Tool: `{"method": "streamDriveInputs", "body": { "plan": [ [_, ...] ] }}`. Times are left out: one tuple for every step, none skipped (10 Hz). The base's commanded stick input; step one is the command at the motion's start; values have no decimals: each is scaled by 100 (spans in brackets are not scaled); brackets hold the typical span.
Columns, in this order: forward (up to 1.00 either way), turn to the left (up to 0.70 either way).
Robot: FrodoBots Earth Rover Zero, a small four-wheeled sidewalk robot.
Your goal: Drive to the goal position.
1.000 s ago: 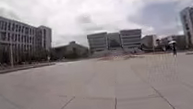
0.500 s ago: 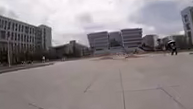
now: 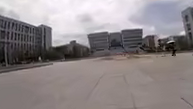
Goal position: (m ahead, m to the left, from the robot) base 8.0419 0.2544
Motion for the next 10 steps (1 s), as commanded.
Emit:
{"method": "streamDriveInputs", "body": {
  "plan": [
    [100,2],
    [100,2],
    [100,2],
    [100,2],
    [100,2],
    [100,2],
    [100,2],
    [100,2],
    [100,2],
    [100,2]
  ]
}}
